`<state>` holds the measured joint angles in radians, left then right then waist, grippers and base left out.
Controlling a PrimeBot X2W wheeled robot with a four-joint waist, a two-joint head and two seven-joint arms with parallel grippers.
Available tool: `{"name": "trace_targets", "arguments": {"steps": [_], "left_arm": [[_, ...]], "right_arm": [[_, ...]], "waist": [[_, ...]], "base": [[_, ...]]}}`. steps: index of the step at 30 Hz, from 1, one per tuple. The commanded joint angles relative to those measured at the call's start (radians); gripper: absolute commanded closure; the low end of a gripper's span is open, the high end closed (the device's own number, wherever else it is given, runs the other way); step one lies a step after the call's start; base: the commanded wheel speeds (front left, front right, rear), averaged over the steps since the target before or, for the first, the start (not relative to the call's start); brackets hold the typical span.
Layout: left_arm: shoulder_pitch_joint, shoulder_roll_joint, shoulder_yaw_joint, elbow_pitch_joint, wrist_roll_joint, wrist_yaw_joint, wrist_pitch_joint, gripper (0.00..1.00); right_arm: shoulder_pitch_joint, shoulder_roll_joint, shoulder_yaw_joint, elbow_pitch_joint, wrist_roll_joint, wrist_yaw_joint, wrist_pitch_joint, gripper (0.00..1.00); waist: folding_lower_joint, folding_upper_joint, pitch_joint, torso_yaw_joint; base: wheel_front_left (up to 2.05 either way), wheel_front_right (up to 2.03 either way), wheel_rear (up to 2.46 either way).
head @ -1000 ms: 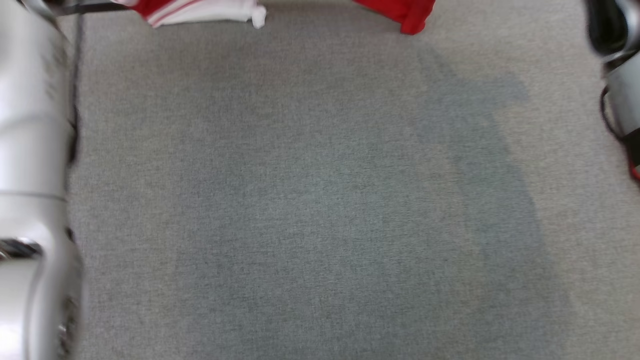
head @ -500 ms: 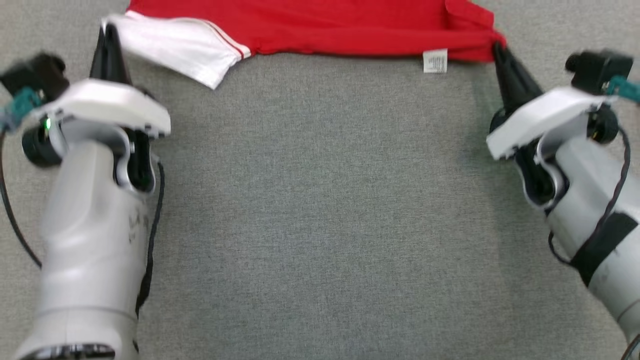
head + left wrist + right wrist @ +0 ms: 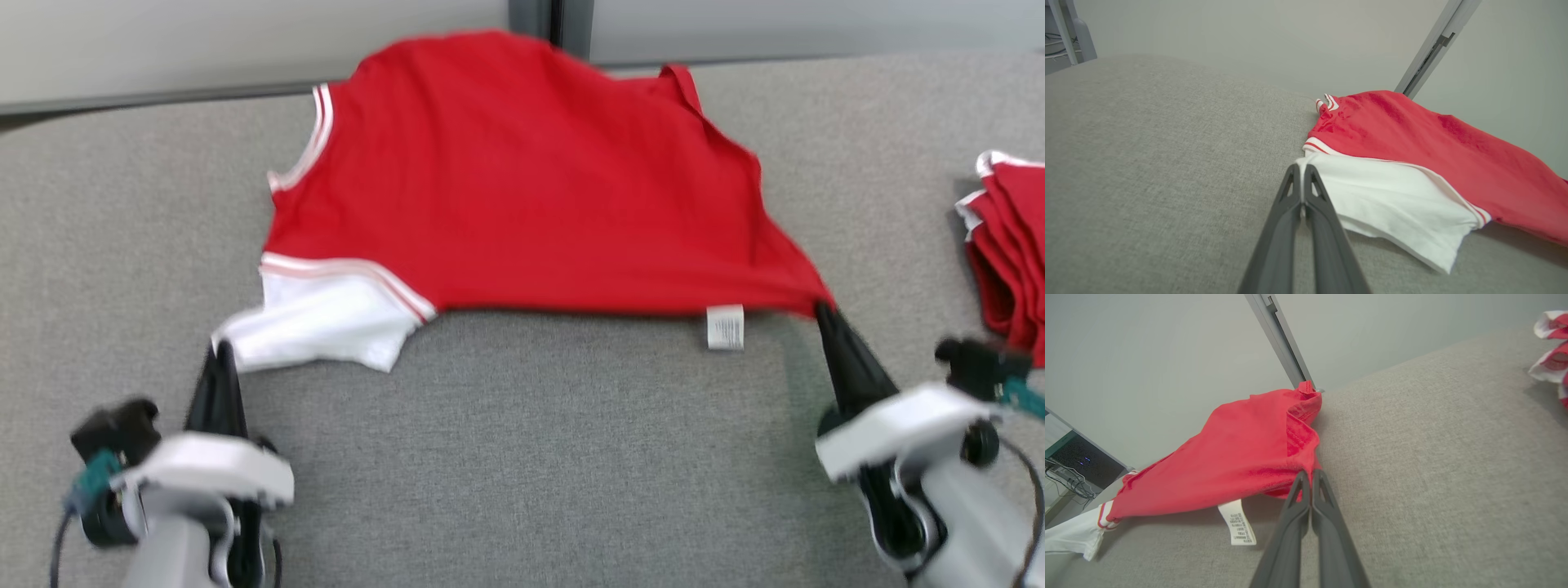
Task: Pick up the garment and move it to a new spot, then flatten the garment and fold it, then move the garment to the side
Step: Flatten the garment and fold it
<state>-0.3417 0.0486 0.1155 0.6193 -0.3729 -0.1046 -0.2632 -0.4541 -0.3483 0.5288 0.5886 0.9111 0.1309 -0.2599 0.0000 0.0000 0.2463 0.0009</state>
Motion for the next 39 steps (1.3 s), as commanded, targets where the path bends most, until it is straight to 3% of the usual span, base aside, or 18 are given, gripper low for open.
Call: {"name": "trace_targets", "arguments": {"steps": [1, 7, 16, 23, 32, 39], "left_arm": [[0.081, 0.005, -0.019, -0.041, -0.014, 0.003, -0.001, 1.0], [0.266, 0.005, -0.062, -0.179, -0.033, 0.038, 0.037, 1.0], [0.562, 0.005, -0.098, -0.526, -0.065, 0.132, 0.228, 1.0], [0.696, 0.005, -0.131, -0.705, -0.066, 0.19, 0.353, 1.0], [0.669, 0.023, -0.14, -0.772, -0.061, 0.207, 0.41, 1.0], [0.503, 0.04, -0.13, -0.715, -0.091, 0.175, 0.408, 1.0]], "right_arm": [[0.095, -0.004, -0.034, -0.04, -0.024, 0.0, -0.006, 1.0], [0.298, -0.003, -0.119, -0.142, -0.082, 0.0, -0.007, 1.0], [0.547, -0.002, -0.22, -0.23, -0.148, 0.0, -0.007, 1.0], [0.642, 0.023, -0.282, -0.255, -0.175, 0.0, 0.014, 1.0], [0.635, 0.043, -0.329, -0.297, -0.213, 0.0, 0.086, 1.0], [0.51, 0.021, -0.342, -0.323, -0.229, 0.0, 0.177, 1.0]], "waist": [[0.0, 0.0, -0.06, 0.004], [0.0, 0.0, -0.104, 0.019], [0.0, 0.0, -0.161, 0.043], [0.0, 0.0, -0.191, 0.053], [0.0, 0.0, -0.177, 0.052], [0.0, 0.0, -0.1, 0.035]], "base": [[0.0, 0.0, 0.0], [0.0, 0.0, 0.0], [0.0, 0.0, 0.0], [0.0, 0.0, 0.0], [0.0, 0.0, 0.0], [0.0, 0.0, 0.0]]}}
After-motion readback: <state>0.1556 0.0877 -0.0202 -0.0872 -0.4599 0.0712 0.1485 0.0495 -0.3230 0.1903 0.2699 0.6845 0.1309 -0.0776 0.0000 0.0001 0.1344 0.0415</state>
